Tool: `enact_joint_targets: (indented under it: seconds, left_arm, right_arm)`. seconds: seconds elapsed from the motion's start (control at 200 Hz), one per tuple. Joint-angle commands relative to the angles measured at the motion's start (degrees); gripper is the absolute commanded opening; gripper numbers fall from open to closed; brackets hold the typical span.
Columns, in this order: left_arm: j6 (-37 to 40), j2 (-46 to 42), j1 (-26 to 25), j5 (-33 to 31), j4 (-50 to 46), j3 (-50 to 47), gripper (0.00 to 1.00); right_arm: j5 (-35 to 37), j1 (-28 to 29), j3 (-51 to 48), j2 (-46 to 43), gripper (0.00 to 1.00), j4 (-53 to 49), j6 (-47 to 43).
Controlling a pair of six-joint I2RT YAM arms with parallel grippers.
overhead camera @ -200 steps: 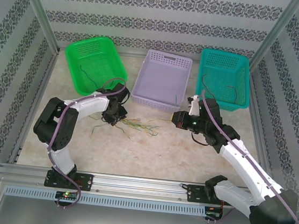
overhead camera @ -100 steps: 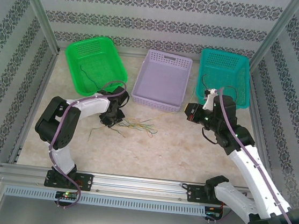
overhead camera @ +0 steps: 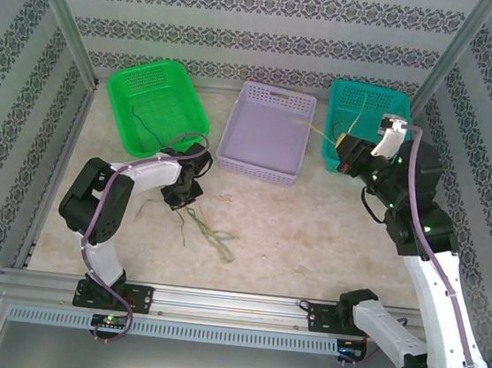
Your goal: Untangle the cables
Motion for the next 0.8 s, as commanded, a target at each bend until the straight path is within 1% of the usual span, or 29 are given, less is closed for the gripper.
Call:
enact_joint_targets:
  seconds: [0.0, 0.05, 0.175, 0.195, 0.27, 0.38, 0.465, 0.505, 0.55, 0.689, 0.799]
  left_arm:
    - [1.6, 1.52, 0.4, -1.52, -2.66, 1.35, 0.13]
    - [1.75, 1.32, 0.33, -1.03, -2.45, 1.93, 0.17]
    - [1.41, -0.66, 0.31, 0.3, -2.63, 4.29, 0.36]
    - [1.23, -1.14, 0.26, 0.42, -2.91, 4.74, 0.4]
    - [0.8, -3.07, 0.07, 1.04, -3.93, 7.42, 0.53]
    - [0.25, -5.78, -0.37, 1.54, -6.04, 11.74, 0.67]
    - [-0.76, -8.07, -0.58, 1.76, -7.74, 14.47, 0.7]
    - [-1.47, -9.29, -0.64, 1.7, -8.19, 15.24, 0.73]
    - [-2.31, -10.66, -0.64, 1.59, -8.59, 15.83, 0.75]
    - [-4.91, -14.18, -0.64, 1.56, -9.45, 17.37, 0.75]
    - [-6.49, -16.74, -0.64, 2.2, -9.36, 17.91, 0.75]
  right_arm:
    - [-0.34, -0.54, 3.45, 0.25, 0.0, 0.58, -3.36]
    - [-1.34, -0.5, 5.02, 0.84, 0.0, 0.2, -4.39]
    - [-0.96, -0.5, 5.61, 1.63, 0.0, 0.71, -4.51]
    - [-0.78, -0.53, 5.42, 1.75, 0.0, 1.06, -4.37]
    - [-0.25, -0.57, 4.42, 2.5, 0.0, 3.18, -2.12]
    - [-0.3, -0.49, 1.79, 3.54, 0.0, 7.64, 2.11]
    - [-1.52, -0.48, -0.12, 5.07, 0.0, 10.82, 4.94]
    - [-1.57, -0.2, -0.84, 5.87, 0.0, 11.93, 5.8]
    - [-1.09, 0.12, -1.63, 6.63, 0.0, 13.43, 6.53]
    - [2.63, 0.34, -4.2, 9.49, 0.0, 18.5, 8.89]
    - [4.23, 0.4, -5.12, 13.55, 0.0, 22.06, 10.69]
